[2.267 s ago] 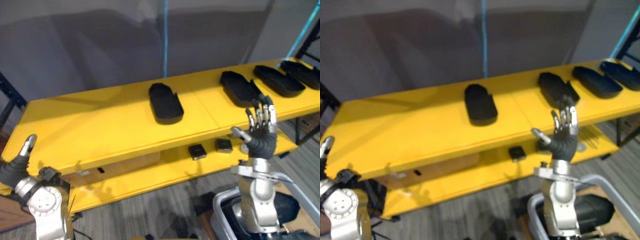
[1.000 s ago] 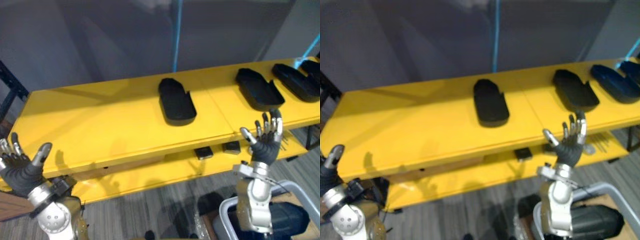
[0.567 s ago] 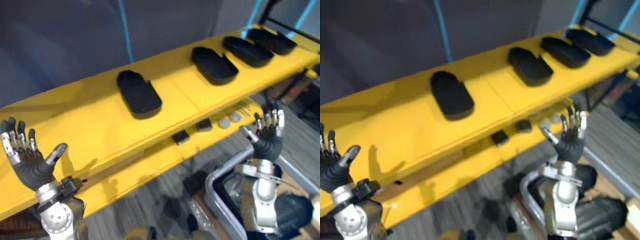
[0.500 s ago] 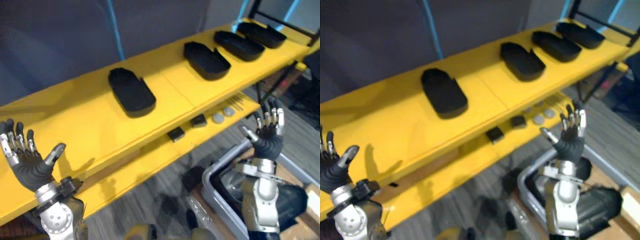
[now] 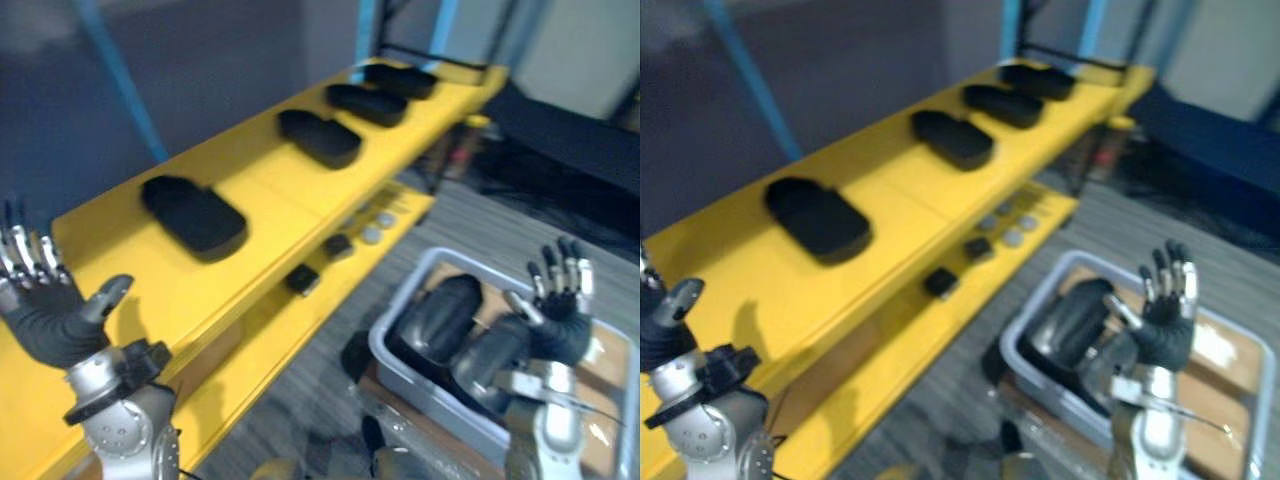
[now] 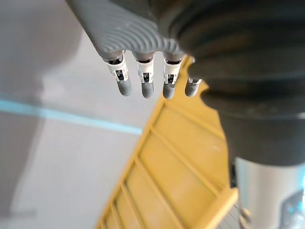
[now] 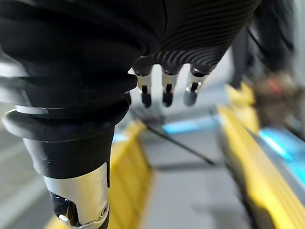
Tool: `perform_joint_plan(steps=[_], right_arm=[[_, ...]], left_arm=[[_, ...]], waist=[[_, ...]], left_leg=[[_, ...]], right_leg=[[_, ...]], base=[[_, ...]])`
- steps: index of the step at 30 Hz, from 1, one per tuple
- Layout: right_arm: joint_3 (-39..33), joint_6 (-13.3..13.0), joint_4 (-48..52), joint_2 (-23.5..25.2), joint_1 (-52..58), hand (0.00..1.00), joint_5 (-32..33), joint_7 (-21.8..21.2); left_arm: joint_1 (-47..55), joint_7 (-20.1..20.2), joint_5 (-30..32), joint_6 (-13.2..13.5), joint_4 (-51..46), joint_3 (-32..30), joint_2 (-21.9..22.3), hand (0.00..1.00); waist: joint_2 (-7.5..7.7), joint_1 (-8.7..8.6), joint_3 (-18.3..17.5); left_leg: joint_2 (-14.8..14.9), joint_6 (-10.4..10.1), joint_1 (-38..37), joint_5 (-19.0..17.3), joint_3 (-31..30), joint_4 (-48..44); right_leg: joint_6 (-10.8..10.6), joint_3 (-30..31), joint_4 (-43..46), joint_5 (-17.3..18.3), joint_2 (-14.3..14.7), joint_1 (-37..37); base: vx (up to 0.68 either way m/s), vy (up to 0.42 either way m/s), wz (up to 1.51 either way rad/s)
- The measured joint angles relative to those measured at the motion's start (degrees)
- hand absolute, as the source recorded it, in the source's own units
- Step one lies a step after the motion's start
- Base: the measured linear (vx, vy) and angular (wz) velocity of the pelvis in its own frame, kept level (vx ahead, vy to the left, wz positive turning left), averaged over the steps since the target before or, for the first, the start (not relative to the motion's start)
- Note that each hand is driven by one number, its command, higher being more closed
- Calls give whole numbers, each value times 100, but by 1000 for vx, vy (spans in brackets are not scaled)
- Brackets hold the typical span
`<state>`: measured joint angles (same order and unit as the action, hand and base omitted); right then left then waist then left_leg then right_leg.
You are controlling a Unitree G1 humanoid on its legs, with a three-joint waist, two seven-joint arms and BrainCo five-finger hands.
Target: Walk over and take plastic housings, then place them on the shelf
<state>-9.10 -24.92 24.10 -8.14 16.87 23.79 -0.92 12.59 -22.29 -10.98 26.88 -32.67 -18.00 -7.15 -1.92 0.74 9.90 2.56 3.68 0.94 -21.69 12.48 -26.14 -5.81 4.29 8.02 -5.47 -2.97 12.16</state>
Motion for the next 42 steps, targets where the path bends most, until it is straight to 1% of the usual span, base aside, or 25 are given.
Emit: perform_joint_plan(steps=[1,3,5,7,8,9,10,11,12,13,14,17,19,20,21,23,25,26,28,30,32,34,37,38,42], right_arm=[[319,9,-8,-14,-240,0,-13,-50],[607,21,-121,-12,-510,0,-127,-33],[899,56,-689,-13,-1060,0,-539,138],[1022,127,-1153,-17,-1476,0,-710,352],[1106,176,-1409,-16,-1661,0,-825,506],[1128,231,-1478,-16,-1724,0,-912,580],[1152,308,-1555,-92,-1785,0,-1034,745],[1141,381,-1591,-246,-1787,0,-1133,851],[1132,452,-1597,-355,-1794,0,-1171,927],[1130,525,-1597,-379,-1794,0,-1194,994],[1128,662,-1595,-347,-1789,0,-1234,1076],[956,951,-1590,-355,-1756,0,-1289,1084],[670,1040,-1590,-349,-1686,0,-1301,1227],[410,1071,-1599,-349,-1513,0,-1301,1384],[216,1070,-1608,-323,-1367,0,-1297,1498],[-232,1067,-1599,-287,-1126,0,-1258,1833],[-455,1042,-1569,-287,-1093,0,-1211,1987],[-510,1034,-1532,-289,-1088,0,-1178,2020],[-539,1035,-1521,-307,-1104,0,-1103,2014],[-500,1108,-1649,-366,-1280,0,-1080,1854],[-248,1255,-2071,-518,-1806,0,-1050,1809],[-20,1274,-2518,-599,-2207,0,-1107,1864],[253,1298,-3121,-706,-3014,0,-1155,2108],[296,1349,-3342,-789,-3420,0,-1155,2158],[636,1421,-4125,-1115,-4512,0,-1123,2365]], left_arm=[[78,20,7,-145,3,-221,3,0],[94,71,3,-263,5,-374,10,0],[115,115,0,-477,91,-628,10,0],[147,118,-34,-562,303,-818,8,0],[201,115,-49,-581,483,-921,-4,0],[237,116,-51,-585,535,-962,-19,0],[261,124,-49,-585,695,-974,1,0],[312,132,-63,-596,833,-931,99,0],[363,144,-223,-587,895,-929,137,0],[363,151,-288,-580,926,-961,133,0],[353,156,-448,-504,937,-1016,132,0],[316,152,-496,-405,968,-990,326,0],[274,113,-510,-323,1061,-812,591,0],[297,133,-561,-270,1043,-625,801,0],[360,144,-516,-209,999,-496,879,0],[365,278,-411,-151,877,-192,847,0],[222,410,-384,-89,880,150,704,0],[72,508,-365,-91,942,390,582,0],[-266,598,-381,-120,1106,748,493,0],[-498,747,-427,-215,1272,1062,498,0],[-718,846,-419,-508,1708,1491,490,0],[-841,880,-370,-777,2229,1799,472,0],[-991,838,-131,-1276,3217,2386,255,0],[-1062,712,52,-1505,3627,2494,234,0],[-1166,151,550,-1932,4737,2615,234,0]], waist=[[-25,91,-18],[-26,223,-22],[35,419,-82],[59,571,-109],[162,638,-216],[232,658,-262],[300,718,-361],[92,826,-453],[-61,853,-535],[-113,815,-563],[-63,798,-546],[129,770,-444],[121,662,-213],[36,571,-76],[30,488,-10],[16,292,97],[81,141,292],[153,35,413],[144,-114,539],[70,-153,625],[-66,-150,834],[-155,-147,917],[-148,-46,1125],[-109,12,1252],[-63,98,1533]], left_leg=[[247,-59,-2,53,267,6],[480,-159,6,153,412,63],[705,-337,21,466,516,365],[858,-508,98,661,533,510],[901,-651,237,778,530,557],[909,-722,322,827,517,557],[870,-863,477,907,226,576],[925,-941,489,969,-201,778],[1032,-1104,475,1085,-321,956],[1104,-1162,461,1157,-288,1027],[1202,-1192,403,1172,-201,982],[1318,-1249,431,1205,-261,909],[1340,-1248,502,1205,-330,821],[1359,-1252,541,1202,-440,929],[1354,-1309,559,1229,-421,1084],[1166,-1433,611,1305,-428,1397],[1043,-1447,618,1314,-414,1504],[997,-1448,652,1317,-386,1495],[962,-1492,787,1342,-398,1389],[933,-1493,914,1345,-413,1312],[841,-1472,945,1331,-577,1286],[797,-1466,1077,1329,-722,1247],[779,-1458,1326,1344,-892,1135],[777,-1451,1343,1369,-911,1136],[777,-1455,1535,1386,-1117,1012]], right_leg=[[52,-355,408,117,-201,72],[253,-629,843,250,-491,58],[525,-930,1521,428,-1065,-71],[570,-928,1933,444,-1388,-236],[642,-911,2119,273,-1535,-247],[773,-909,2073,-221,-1607,-296],[555,-933,1734,-469,-1507,-422],[538,-958,1516,-475,-1315,-425],[493,-980,1278,-439,-1170,-480],[374,-1046,999,-355,-1096,-608],[16,-1153,586,-87,-1030,-835],[-421,-1546,137,322,-945,-915],[-446,-1504,114,597,-902,-798],[-420,-1379,51,574,-809,-641],[-390,-1259,-29,534,-768,-477],[-356,-1034,-302,355,-786,-160],[-316,-1011,-532,148,-836,-73],[-323,-1000,-630,-47,-884,0],[-332,-995,-675,-236,-916,99],[-378,-937,-681,-362,-931,205],[-399,-927,-684,-395,-994,204],[-421,-1039,-724,-428,-1037,204],[-416,-1188,-924,-562,-1033,180],[-412,-1204,-961,-592,-1030,167],[-388,-1353,-974,-618,-1014,162]], base=[[-156,-73,-112],[-107,-137,-72],[-31,-192,-38],[169,-125,-27],[205,-165,-16],[130,-282,-9],[49,-299,-19],[19,-333,-35],[4,-232,-44],[14,-249,-52],[2,-233,-42],[-57,-324,-62],[-158,-261,-60],[-182,-140,-55],[-202,-112,-65],[-160,-25,-66],[-99,3,-67],[-61,-4,-49],[-22,-13,-14],[10,9,-6],[-6,32,5],[-25,22,27],[-37,-5,25],[-46,-12,15],[-27,-8,20]])
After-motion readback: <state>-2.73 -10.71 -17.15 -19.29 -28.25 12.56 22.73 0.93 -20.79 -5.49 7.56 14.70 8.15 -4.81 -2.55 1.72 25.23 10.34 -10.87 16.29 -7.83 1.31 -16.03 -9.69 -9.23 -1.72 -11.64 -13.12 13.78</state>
